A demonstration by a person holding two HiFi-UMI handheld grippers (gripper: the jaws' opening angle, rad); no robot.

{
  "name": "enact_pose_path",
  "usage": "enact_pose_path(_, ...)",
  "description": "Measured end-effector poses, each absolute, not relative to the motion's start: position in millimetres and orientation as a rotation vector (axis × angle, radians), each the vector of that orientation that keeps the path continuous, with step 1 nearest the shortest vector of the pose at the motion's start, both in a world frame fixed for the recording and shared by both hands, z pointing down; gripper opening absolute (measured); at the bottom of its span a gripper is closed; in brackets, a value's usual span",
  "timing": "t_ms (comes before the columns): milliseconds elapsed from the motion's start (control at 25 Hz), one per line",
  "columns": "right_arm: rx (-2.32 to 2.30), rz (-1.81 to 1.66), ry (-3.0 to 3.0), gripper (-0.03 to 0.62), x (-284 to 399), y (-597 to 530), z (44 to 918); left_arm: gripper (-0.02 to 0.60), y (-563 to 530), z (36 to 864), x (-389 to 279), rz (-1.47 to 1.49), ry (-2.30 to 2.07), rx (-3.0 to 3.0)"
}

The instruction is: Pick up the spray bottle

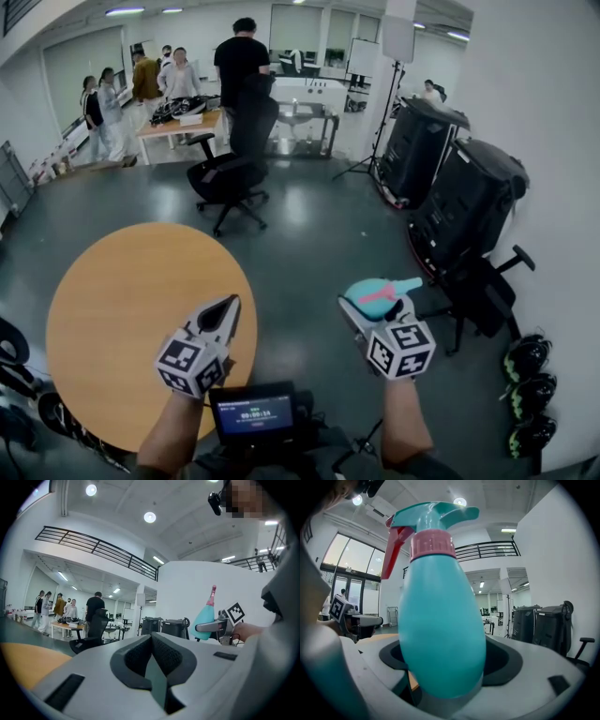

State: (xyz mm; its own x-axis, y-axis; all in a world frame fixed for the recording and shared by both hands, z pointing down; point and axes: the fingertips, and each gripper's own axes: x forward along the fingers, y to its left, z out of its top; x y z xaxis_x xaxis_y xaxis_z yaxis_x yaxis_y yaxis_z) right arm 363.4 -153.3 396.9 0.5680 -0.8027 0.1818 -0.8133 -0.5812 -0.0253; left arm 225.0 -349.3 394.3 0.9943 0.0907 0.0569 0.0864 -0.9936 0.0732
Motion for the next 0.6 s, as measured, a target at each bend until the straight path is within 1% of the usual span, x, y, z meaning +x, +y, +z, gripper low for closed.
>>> enact_pose_path(600,2.738,0.249,-1.372,0.436,361.5,-161.4,386.9,-0.005,-369.0,390.6,230.9,0.099,0.158,3.052)
